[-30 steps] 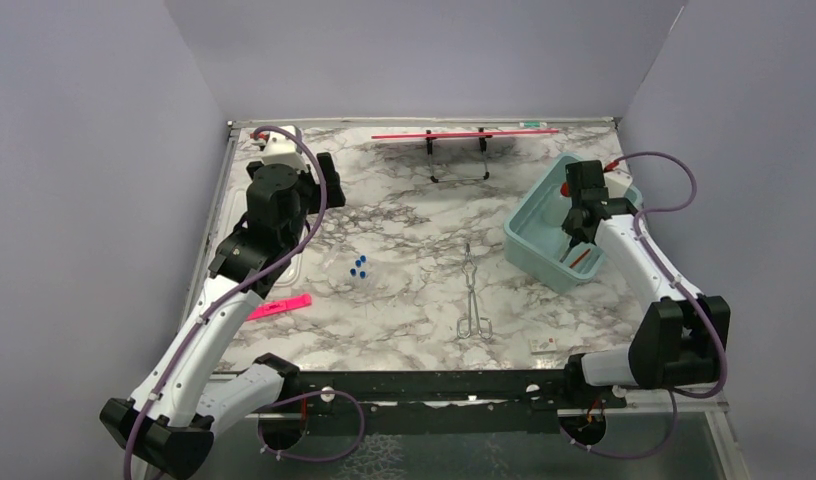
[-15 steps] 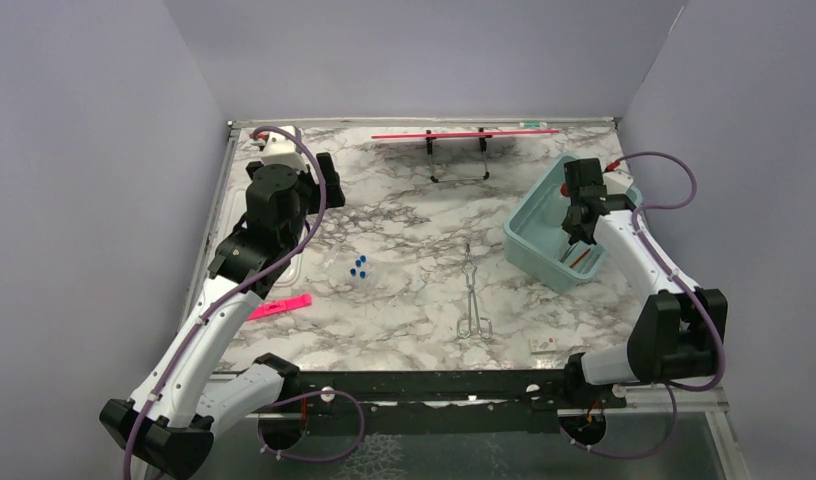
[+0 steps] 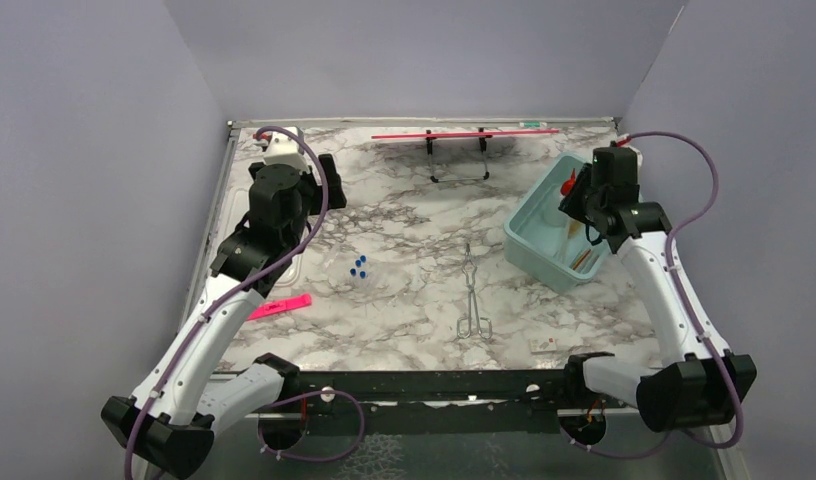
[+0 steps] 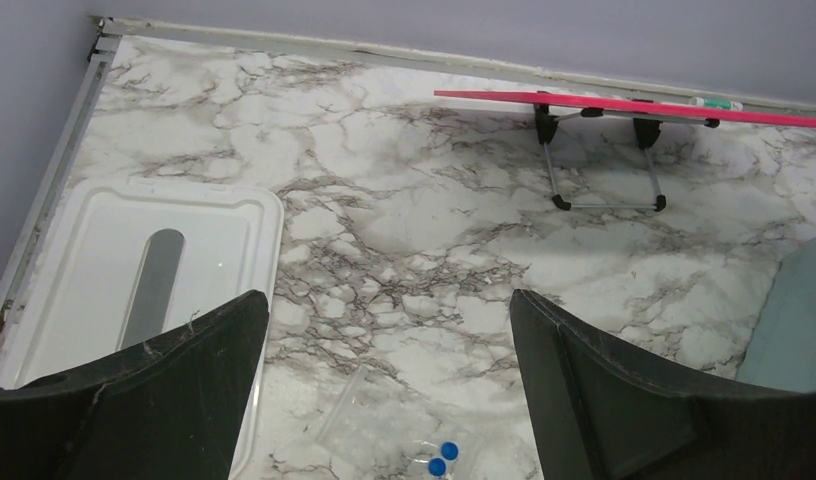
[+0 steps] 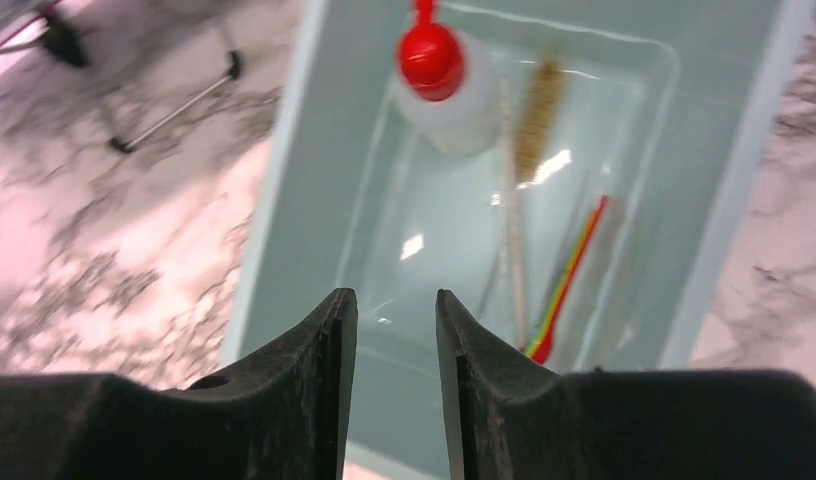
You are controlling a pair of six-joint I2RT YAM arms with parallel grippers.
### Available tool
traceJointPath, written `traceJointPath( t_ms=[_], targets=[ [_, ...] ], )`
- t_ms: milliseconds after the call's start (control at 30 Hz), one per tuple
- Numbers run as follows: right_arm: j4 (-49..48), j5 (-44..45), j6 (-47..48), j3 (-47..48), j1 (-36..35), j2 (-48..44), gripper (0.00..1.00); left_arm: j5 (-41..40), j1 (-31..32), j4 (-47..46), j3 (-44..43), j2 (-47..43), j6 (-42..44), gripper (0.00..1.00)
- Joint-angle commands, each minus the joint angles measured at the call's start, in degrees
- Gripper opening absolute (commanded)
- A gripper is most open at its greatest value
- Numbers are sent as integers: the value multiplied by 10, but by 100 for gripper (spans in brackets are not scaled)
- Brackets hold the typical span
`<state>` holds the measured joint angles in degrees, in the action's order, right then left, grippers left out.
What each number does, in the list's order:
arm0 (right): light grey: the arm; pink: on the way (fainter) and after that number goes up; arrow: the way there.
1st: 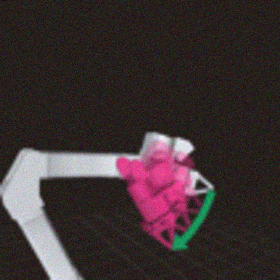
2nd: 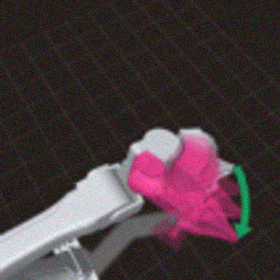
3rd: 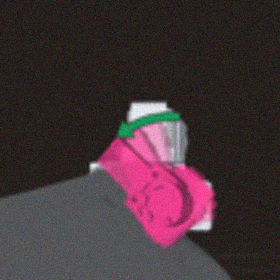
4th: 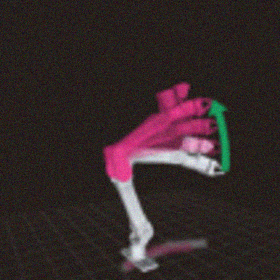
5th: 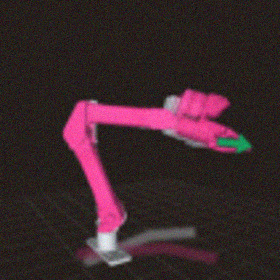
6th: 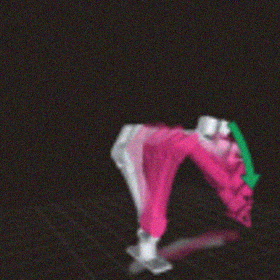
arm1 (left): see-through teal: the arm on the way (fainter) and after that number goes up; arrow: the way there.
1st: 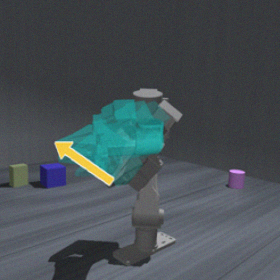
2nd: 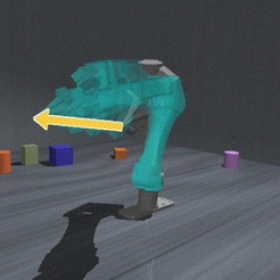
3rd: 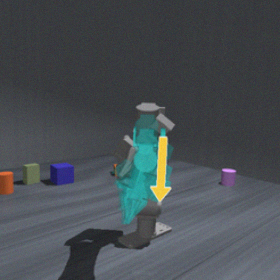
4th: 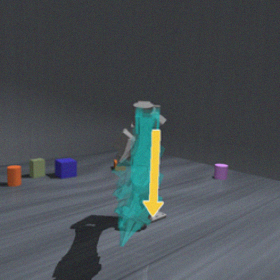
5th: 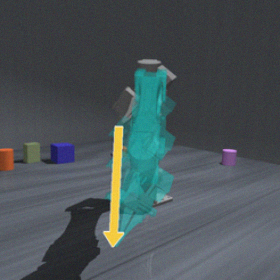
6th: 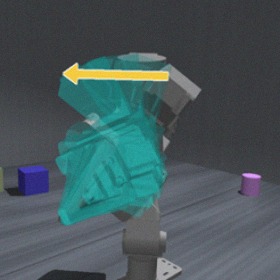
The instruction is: Organize the chemistry lab equipment
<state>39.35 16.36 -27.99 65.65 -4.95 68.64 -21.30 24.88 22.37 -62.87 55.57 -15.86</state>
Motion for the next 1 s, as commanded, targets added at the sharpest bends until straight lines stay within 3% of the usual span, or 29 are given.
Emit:
traceJointPath(
  t_ms=[0,100,233,400,500,633,967],
  targets=[
    [-34,-157,45,11,-34,-29,40,20,3,-5,11,9,-17,94],
    [-35,-154,44,14,-107,-27,41,23,3,-6,6,13,-21,94],
    [-42,-85,30,17,-233,9,42,32,4,-7,0,16,-23,94],
    [-63,-27,9,23,-320,100,43,174,3,-40,3,13,0,93],
    [-85,6,-2,25,-336,162,43,294,4,-73,15,12,3,91],
    [-95,70,-37,34,-338,244,45,385,8,-112,33,13,-4,89],
    [-161,139,-61,19,-339,347,49,472,36,-168,60,34,-14,88]
  ],
)
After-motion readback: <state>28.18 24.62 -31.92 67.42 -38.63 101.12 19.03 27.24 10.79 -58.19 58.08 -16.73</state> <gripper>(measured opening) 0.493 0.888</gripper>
